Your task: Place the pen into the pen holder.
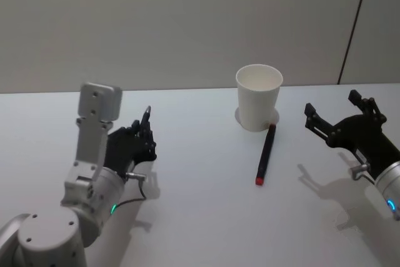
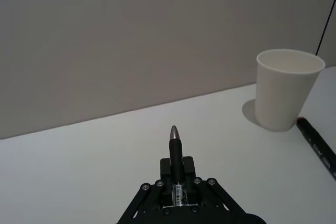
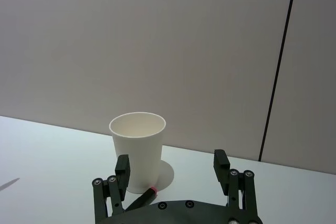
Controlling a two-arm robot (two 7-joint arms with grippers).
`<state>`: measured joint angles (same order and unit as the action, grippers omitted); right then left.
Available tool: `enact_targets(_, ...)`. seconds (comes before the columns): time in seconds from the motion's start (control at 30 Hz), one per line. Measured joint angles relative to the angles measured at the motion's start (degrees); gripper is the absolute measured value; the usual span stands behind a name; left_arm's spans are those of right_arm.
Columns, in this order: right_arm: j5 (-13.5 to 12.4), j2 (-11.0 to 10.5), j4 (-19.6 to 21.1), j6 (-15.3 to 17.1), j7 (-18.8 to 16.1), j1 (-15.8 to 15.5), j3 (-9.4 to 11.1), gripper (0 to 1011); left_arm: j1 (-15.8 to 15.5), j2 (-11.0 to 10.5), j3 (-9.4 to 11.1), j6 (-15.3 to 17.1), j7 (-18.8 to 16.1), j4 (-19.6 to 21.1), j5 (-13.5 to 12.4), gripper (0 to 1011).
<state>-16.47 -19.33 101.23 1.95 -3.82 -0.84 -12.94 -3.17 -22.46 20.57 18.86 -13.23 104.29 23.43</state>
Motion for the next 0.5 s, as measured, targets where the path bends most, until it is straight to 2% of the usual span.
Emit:
enact_targets(0.07,0.0,0.0,0.0,0.0,0.0,0.0,0.0,1002,0.4,-0.2,-0.2,-1.3,-0.1,0.5,0.4,138)
enact_targets(0.1,0.0,0.0,0.0,0.0,0.0,0.0,0.0,1001,0.8,-0.4,-0.4,-3.0,-0.2,1.0,0.8,138)
enact_targets(0.13,0.0,0.0,0.0,0.0,0.0,0.0,0.0,1001,0.8,-0.4,-0.4,-3.0,-0.2,1.0,0.8,138)
enact_targets(0.2,0.0,0.0,0.0,0.0,0.0,0.0,0.0,1001,1.6,-0.7,-0.8,-6.1,-0.1,1.9,1.6,138)
enact_targets(0.27,0.0,0.0,0.0,0.0,0.0,0.0,0.0,1002,1.9,-0.8,-1.0,-7.5,0.2,2.2,2.0,138)
enact_targets(0.37,0.0,0.0,0.0,0.0,0.0,0.0,0.0,1001,2.4,-0.8,-1.4,-11.2,1.5,3.0,3.1,138)
enact_targets(0.5,0.0,0.0,0.0,0.0,0.0,0.0,0.0,1001,2.6,-0.7,-1.6,-14.0,3.1,3.4,4.1,138)
